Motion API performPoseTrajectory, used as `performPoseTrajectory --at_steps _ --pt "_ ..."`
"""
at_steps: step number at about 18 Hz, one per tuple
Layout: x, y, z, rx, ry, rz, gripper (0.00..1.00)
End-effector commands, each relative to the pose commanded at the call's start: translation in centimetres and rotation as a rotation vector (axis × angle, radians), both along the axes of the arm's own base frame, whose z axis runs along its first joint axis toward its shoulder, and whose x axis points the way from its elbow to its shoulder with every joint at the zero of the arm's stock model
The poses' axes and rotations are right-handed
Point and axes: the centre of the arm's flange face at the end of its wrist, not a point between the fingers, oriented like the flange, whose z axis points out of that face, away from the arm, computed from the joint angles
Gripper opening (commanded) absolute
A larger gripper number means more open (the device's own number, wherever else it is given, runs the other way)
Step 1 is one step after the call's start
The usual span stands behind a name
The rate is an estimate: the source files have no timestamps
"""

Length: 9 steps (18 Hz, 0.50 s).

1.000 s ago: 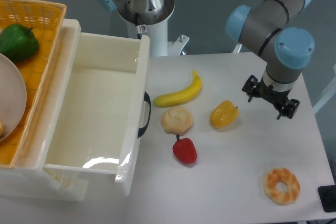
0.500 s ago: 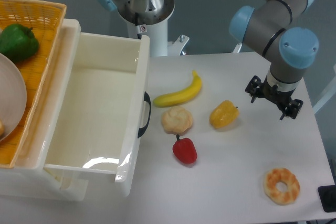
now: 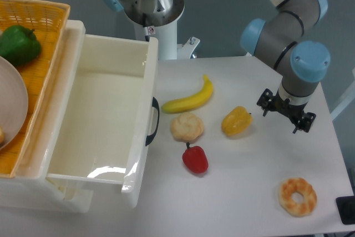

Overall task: Pick up the donuts
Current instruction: 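Move the gripper toward the glazed ring donut and lower it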

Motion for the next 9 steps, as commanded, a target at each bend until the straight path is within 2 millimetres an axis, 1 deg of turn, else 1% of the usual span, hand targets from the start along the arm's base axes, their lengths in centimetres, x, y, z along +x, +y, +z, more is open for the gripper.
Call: performPoseTrajectory --at_steps 1,2,4,6,8,9 --pt "-0.8 0.1 0.0 0.004 0.008 0.028 1.0" --pt "-2.1 0.4 -0.1 0.01 0.018 0.049 1.0" --pt "-4.0 1.0 -0.7 0.018 0.033 0.087 1.0" --pt "-5.4 1.5 -1.1 0.027 0.051 0.093 1.0" --pt "-6.6 2.2 -0.6 0.071 0.064 0.103 1.0" --pt "-7.1 2.7 -0.5 0.108 0.065 0.134 1.0"
